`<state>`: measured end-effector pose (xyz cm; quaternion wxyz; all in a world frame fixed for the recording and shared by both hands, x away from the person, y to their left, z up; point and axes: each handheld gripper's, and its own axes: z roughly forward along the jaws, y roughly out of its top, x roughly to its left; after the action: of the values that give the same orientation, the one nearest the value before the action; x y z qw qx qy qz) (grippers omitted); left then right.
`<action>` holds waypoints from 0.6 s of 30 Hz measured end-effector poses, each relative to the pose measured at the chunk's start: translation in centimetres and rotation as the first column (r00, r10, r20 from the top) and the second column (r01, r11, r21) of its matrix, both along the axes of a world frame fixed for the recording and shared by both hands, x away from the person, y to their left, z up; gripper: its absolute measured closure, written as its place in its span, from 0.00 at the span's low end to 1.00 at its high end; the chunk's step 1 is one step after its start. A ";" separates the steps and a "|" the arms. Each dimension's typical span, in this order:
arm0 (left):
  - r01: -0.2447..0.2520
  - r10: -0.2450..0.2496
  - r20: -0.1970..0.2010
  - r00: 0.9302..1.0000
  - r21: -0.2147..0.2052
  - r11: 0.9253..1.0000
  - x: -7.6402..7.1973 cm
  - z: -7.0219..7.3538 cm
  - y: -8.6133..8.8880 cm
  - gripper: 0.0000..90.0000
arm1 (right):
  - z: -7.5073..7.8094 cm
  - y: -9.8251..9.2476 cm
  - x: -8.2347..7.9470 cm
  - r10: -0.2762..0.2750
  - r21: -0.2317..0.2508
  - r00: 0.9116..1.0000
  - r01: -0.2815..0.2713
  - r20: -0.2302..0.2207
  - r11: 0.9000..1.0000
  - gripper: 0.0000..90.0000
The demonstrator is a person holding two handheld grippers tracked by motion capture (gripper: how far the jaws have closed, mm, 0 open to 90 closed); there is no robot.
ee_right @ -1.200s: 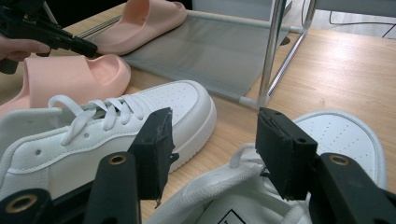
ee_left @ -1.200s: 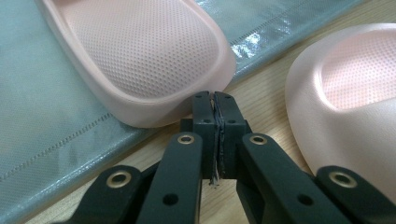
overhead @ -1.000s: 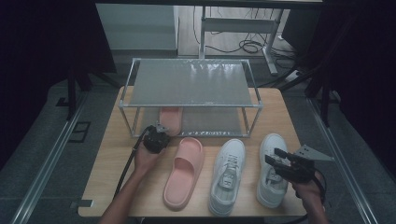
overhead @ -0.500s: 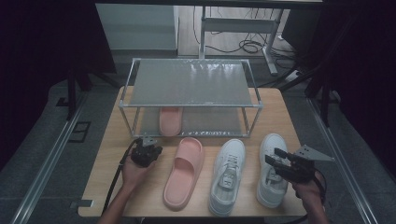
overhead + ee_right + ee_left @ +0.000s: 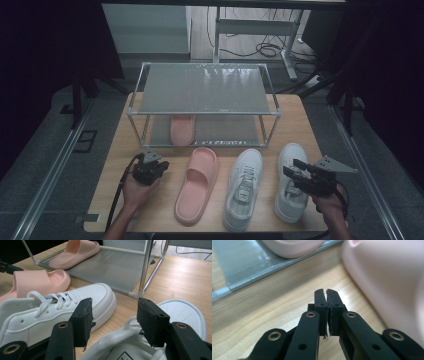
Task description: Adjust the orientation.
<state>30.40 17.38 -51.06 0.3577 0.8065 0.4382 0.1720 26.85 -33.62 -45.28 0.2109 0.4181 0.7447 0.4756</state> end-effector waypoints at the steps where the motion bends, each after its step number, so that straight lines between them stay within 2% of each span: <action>1: 0.010 -0.010 0.004 1.000 -0.005 1.000 -0.4 0.2 -0.1 0.98 | 0.0 0.0 0.0 0.000 -0.001 1.000 0.000 0.001 1.000 0.52; 6: 0.079 -0.078 0.028 0.997 -0.053 0.995 -2.9 1.6 -1.2 0.98 | 0.1 -0.1 0.0 -0.005 0.001 1.000 0.005 0.004 1.000 0.52; 8: 0.105 -0.103 0.037 0.994 -0.055 0.993 -3.7 2.0 -1.9 0.98 | 0.0 -0.2 0.0 -0.006 0.001 1.000 0.006 0.002 1.000 0.52; 11: 0.153 -0.150 0.047 0.988 -0.072 0.986 -4.9 2.4 -3.2 0.98 | 0.1 -0.1 -0.1 -0.003 -0.002 1.000 0.003 0.002 1.000 0.52; 18: 0.262 -0.261 0.028 0.965 -0.101 0.960 -6.8 2.8 -6.3 0.98 | 0.0 0.1 0.0 0.000 -0.002 1.000 0.000 0.000 1.000 0.52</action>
<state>23.63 11.05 -48.26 0.4217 0.8365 0.3334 0.1062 26.80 -33.52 -45.28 0.2114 0.4180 0.7453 0.4745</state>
